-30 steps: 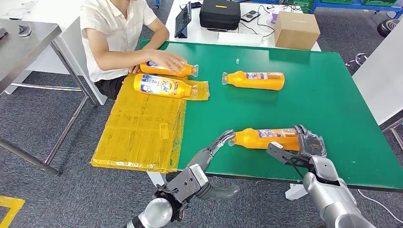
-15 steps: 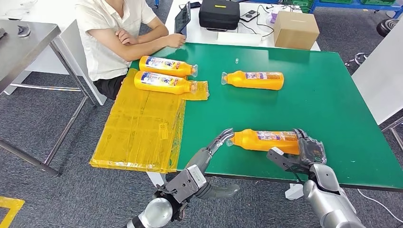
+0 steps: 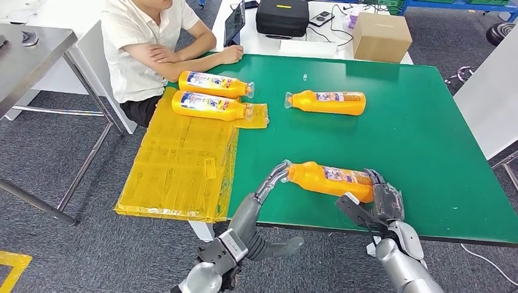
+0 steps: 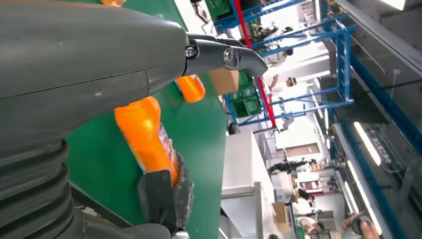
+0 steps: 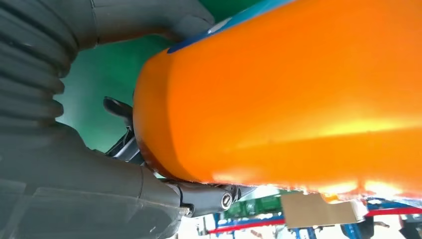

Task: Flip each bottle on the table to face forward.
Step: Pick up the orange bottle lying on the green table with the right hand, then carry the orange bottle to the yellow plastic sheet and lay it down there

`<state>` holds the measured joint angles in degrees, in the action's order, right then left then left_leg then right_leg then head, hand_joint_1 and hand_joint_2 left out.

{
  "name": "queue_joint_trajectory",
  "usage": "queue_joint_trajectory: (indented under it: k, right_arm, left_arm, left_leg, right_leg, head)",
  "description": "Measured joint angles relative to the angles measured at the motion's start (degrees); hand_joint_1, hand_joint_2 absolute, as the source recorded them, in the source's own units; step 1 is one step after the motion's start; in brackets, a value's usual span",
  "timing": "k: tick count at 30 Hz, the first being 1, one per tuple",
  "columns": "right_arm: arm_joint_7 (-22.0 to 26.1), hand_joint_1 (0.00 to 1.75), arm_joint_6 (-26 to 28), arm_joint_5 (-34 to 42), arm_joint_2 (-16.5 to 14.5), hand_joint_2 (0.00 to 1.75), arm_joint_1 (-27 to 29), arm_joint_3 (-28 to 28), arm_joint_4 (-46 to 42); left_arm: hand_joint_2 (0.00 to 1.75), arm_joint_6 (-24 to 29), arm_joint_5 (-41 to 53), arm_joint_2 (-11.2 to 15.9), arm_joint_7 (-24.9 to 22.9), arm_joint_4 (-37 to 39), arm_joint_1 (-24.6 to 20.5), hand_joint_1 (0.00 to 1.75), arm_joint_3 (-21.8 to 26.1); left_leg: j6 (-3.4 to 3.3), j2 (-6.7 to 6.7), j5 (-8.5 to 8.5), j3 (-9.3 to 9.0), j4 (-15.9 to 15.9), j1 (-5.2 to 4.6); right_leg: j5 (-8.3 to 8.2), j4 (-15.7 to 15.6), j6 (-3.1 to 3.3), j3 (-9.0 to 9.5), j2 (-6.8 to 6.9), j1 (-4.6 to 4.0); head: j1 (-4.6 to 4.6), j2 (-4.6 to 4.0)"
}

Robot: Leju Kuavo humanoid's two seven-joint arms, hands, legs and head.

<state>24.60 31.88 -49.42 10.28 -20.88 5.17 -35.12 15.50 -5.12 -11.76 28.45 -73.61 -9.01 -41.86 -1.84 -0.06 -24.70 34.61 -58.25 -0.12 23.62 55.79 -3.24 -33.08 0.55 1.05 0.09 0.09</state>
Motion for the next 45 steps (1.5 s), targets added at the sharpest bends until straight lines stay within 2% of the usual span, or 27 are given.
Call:
queue_joint_trajectory:
  k: [6, 14, 18, 21, 26, 28, 33, 38, 45]
  right_arm:
    - [1.4, 1.75, 2.5, 5.9, -1.3, 1.75, 4.0, -3.3, -5.6]
    - [1.4, 1.75, 2.4, 7.0, -2.0, 1.75, 6.7, -5.3, -10.3]
    - [1.4, 1.75, 1.7, 9.6, -2.4, 1.75, 7.3, -6.2, -12.2]
    - [1.5, 1.75, 0.0, 13.4, -3.0, 1.75, 8.1, -7.4, -14.6]
    - [2.5, 1.75, -1.0, 17.7, -4.5, 1.75, 8.9, -9.1, -17.9]
    - [3.5, 1.75, -2.0, 19.6, -5.2, 1.75, 9.3, -9.3, -19.2]
    - [6.1, 1.75, -6.5, 24.0, -8.3, 1.75, 9.9, -7.8, -23.1]
    - [6.4, 1.71, -8.2, 25.3, -10.9, 1.75, 9.9, -3.1, -26.3]
    - [6.4, 1.74, -8.8, 25.8, -12.0, 1.75, 9.9, 1.8, -28.1]
  left_arm:
    - [1.75, 1.7, -4.0, 1.2, 2.2, 0.2, 3.7, 0.0, 2.2]
    - [1.75, 2.2, -4.7, 1.8, 2.7, 0.2, 5.8, 0.0, 4.2]
    - [1.75, 5.6, -4.9, 1.8, 5.4, 0.0, 6.6, 0.0, 5.1]
    - [1.75, 7.6, -8.5, 1.8, 6.9, -0.7, 7.6, 0.0, 6.1]
    - [1.75, 8.8, -15.8, 1.8, 6.1, -2.0, 8.2, 0.0, 7.4]
    - [1.75, 7.4, -20.3, 1.8, 3.5, -2.3, 8.3, 0.0, 7.9]
    - [1.75, -3.0, -35.3, 1.8, -4.3, -1.5, 8.9, 0.0, 9.5]
    - [1.75, -7.0, -39.1, 1.0, -6.3, 0.6, 7.6, 0.0, 10.3]
    - [1.75, -10.2, -40.9, 0.2, -7.4, 1.9, 5.9, 0.0, 10.3]
  left_leg:
    - [0.0, -0.12, 0.0, 0.3, 0.0, 0.0]
    - [0.0, -0.12, 0.0, 0.45, 0.0, -0.01]
    - [0.0, -0.12, 0.0, 0.46, 0.0, -0.01]
    - [0.0, -0.12, 0.0, 0.51, 0.0, 0.0]
    - [0.0, -0.13, 0.01, 0.56, 0.0, 0.01]
    - [0.0, -0.13, 0.01, 0.56, 0.0, 0.01]
    - [0.01, -0.09, 0.02, 0.58, 0.0, 0.01]
    - [0.03, -0.1, 0.05, 0.59, 0.0, 0.04]
    - [0.03, -0.11, 0.05, 0.61, 0.0, 0.02]
  right_leg:
    - [0.0, 0.0, 0.0, -0.21, 0.08, 0.0]
    - [0.0, 0.0, 0.0, -0.37, 0.09, 0.01]
    - [0.0, 0.0, 0.0, -0.39, 0.09, 0.0]
    - [0.0, 0.0, 0.0, -0.43, 0.09, 0.0]
    - [0.0, 0.0, 0.0, -0.46, 0.1, -0.01]
    - [0.0, 0.0, 0.0, -0.47, 0.1, -0.01]
    - [0.0, 0.0, 0.0, -0.54, 0.08, -0.01]
    - [0.0, 0.0, 0.0, -0.56, 0.09, -0.02]
    - [0.0, 0.0, 0.0, -0.56, 0.09, 0.0]
  head:
    - [0.0, 0.0]
    - [0.0, 0.0]
    - [-0.01, 0.0]
    - [0.0, 0.0]
    - [0.01, 0.0]
    - [0.01, 0.0]
    - [0.0, 0.0]
    - [0.0, 0.0]
    - [0.01, 0.0]
